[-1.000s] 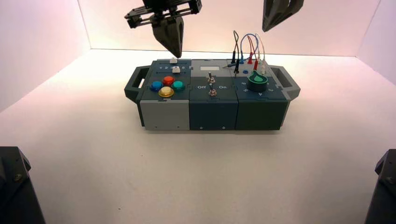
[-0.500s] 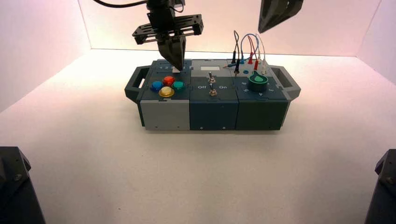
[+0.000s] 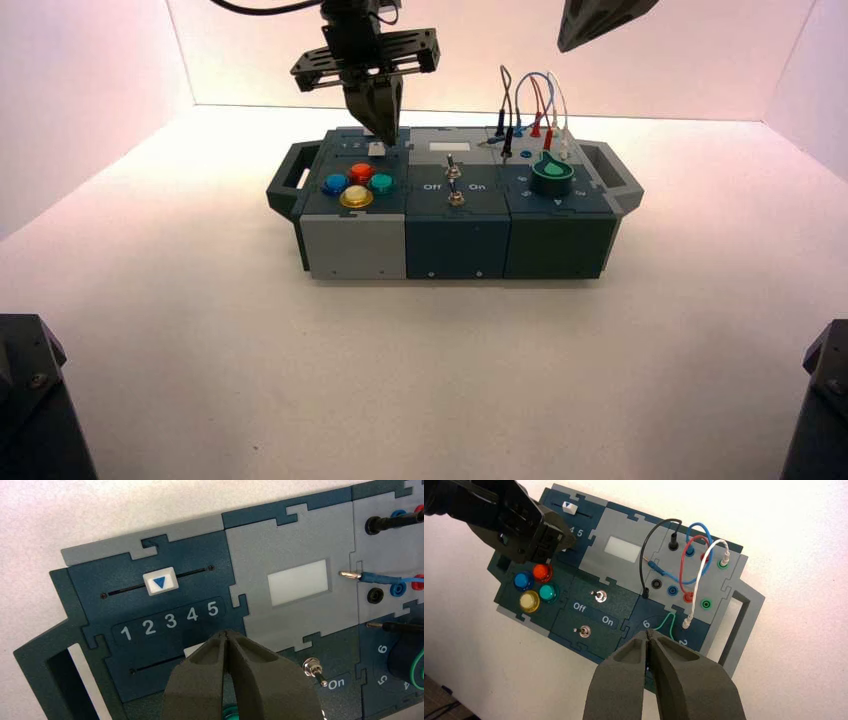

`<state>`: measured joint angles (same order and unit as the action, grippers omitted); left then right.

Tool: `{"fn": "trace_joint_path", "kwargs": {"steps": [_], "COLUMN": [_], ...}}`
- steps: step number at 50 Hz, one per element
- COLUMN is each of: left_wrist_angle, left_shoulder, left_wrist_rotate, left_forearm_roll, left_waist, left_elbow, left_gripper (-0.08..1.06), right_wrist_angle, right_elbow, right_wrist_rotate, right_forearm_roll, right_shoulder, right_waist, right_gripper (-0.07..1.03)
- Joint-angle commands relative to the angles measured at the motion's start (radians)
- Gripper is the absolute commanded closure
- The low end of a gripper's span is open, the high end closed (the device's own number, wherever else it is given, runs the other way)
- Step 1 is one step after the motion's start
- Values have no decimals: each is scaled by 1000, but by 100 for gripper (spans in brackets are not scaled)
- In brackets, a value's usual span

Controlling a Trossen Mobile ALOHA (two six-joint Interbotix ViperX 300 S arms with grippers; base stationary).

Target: Move the bottom slider to position 2.

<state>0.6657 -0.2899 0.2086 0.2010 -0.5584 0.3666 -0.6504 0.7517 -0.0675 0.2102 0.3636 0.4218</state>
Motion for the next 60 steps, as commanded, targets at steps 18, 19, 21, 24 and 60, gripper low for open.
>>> {"fn": "trace_joint_path", "kwargs": {"steps": [18,19,21,24,60], "left_wrist_angle": [-5,-5,-3,-2,17], "left_shoulder": [-3,-3,-5,-6,-3], "left_wrist_rotate": [5,5,5,5,5], "left_forearm_roll": [-21,-21,-21,-23,-48], "left_waist": [6,6,8,8,29], "left_elbow": [-14,-14,-14,-12,-8], "left_gripper": [101,101,101,101,101], "right_wrist_angle": [6,6,6,6,6], "right_elbow": [-12,-12,-12,-12,-11], "right_wrist_rotate": [-3,-3,-3,-3,-3], "right_forearm_roll": [5,5,5,6,5], "right_shoulder": [8,8,8,8,-6], "right_waist": [3,3,3,2,3], "right_gripper": [98,98,98,98,98]}}
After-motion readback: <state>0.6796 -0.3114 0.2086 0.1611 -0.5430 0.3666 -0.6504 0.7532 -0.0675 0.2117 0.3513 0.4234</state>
